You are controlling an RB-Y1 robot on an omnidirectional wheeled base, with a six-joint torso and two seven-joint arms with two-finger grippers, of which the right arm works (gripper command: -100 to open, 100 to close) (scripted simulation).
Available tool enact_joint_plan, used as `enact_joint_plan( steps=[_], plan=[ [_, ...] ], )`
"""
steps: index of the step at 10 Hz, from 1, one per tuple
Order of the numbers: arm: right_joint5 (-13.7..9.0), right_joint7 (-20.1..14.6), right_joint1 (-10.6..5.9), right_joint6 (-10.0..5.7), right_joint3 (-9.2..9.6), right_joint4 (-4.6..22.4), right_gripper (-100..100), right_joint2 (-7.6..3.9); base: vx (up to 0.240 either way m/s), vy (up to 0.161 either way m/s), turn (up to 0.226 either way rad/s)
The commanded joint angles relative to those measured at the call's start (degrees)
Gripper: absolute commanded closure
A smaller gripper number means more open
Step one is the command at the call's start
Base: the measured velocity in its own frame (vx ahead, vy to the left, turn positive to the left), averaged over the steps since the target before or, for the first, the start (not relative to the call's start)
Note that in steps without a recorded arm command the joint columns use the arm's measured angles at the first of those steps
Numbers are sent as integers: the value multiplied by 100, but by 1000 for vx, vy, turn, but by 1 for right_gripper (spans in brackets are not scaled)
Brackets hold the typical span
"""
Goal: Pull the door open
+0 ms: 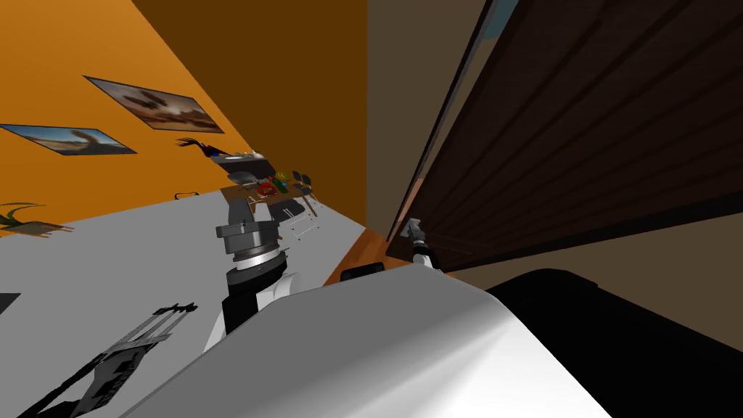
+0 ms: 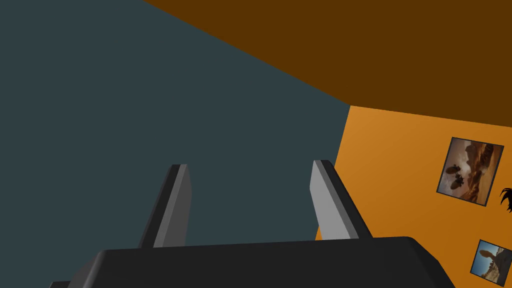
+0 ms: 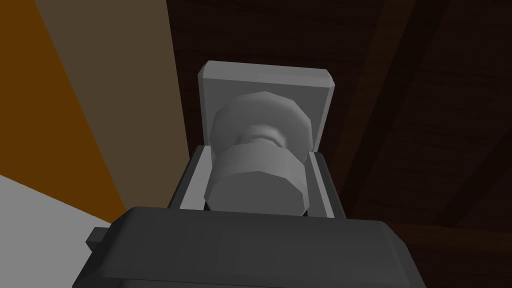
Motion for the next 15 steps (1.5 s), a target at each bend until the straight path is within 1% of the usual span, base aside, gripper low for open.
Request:
enact_joint_plan(
  steps=[1, 4, 5, 6, 7, 8, 13, 15],
  plan=[
    [40, -76, 19, -17, 106, -36, 100, -73, -230, -8, 127],
    [102, -222, 46, -62, 265, -84, 100, -224, -247, -11, 112],
    [115, -253, 52, -72, 299, -94, 100, -256, -240, -29, 79],
    [98, -224, 49, -49, 266, -79, 100, -238, -97, -10, 27],
    [129, -308, 68, -65, 349, -71, 100, -309, -151, 6, 116],
    [142, -349, 71, -82, 378, -71, 100, -348, -252, -43, 147],
    [249, -665, 96, -221, 601, -73, 100, -652, -250, -26, 147],
    [275, -739, 101, -253, 653, -74, 100, -723, -221, -11, 98]
  ],
)
